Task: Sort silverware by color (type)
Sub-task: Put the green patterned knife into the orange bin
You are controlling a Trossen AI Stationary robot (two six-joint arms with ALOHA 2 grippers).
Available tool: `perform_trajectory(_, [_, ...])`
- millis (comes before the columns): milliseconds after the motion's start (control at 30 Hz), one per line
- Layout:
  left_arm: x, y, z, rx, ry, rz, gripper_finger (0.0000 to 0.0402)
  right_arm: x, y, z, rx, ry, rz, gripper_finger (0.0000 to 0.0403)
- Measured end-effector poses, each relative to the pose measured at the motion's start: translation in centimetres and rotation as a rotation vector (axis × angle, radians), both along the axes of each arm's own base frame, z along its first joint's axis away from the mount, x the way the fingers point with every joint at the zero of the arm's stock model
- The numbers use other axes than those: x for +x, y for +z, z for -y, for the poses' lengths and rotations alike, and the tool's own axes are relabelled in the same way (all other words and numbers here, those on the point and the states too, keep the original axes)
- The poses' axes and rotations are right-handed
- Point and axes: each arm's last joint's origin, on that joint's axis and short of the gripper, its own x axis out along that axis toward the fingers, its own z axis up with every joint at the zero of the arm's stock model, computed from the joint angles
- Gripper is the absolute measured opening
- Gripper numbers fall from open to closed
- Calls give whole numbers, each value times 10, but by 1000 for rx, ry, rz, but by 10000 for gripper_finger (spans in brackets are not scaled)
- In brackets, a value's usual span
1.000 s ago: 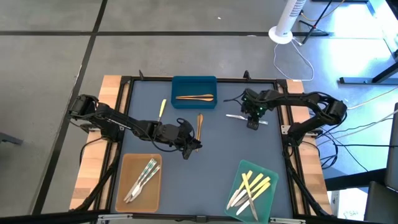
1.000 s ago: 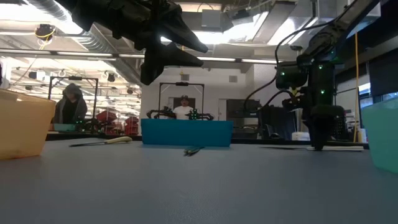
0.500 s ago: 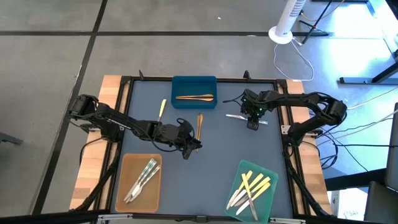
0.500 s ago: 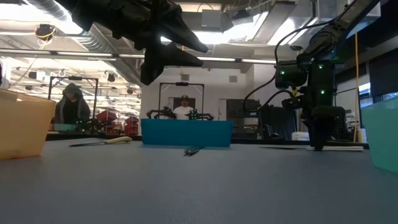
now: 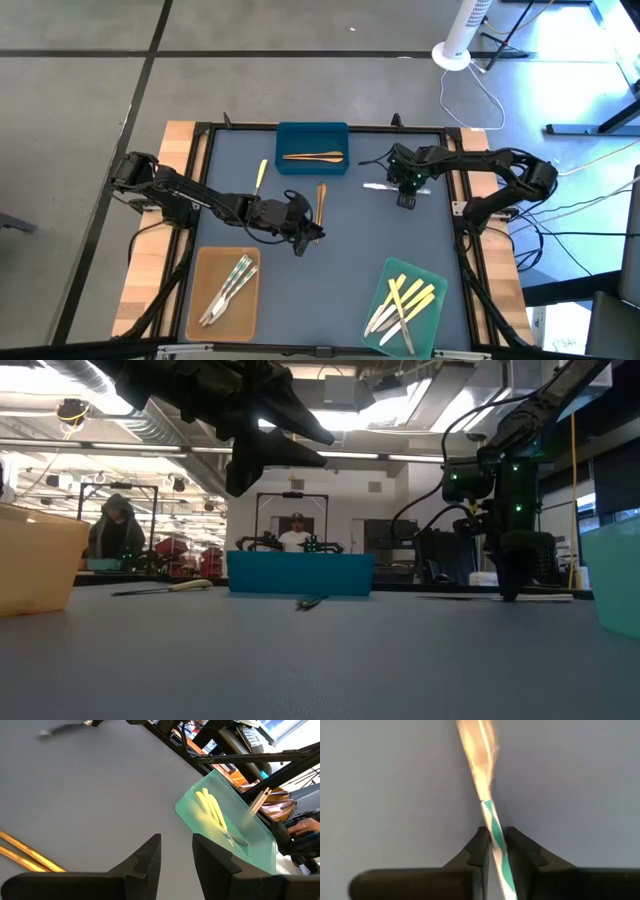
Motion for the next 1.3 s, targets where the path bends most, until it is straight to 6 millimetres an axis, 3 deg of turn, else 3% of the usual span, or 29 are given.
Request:
perform_trajectory(233, [0,0,0,0,0,0,105,0,0,0,-1,-1,-1,6])
perform_trajectory(1300, [0,0,0,4,8,1,105,-5,6,-3,5,2,-10,1])
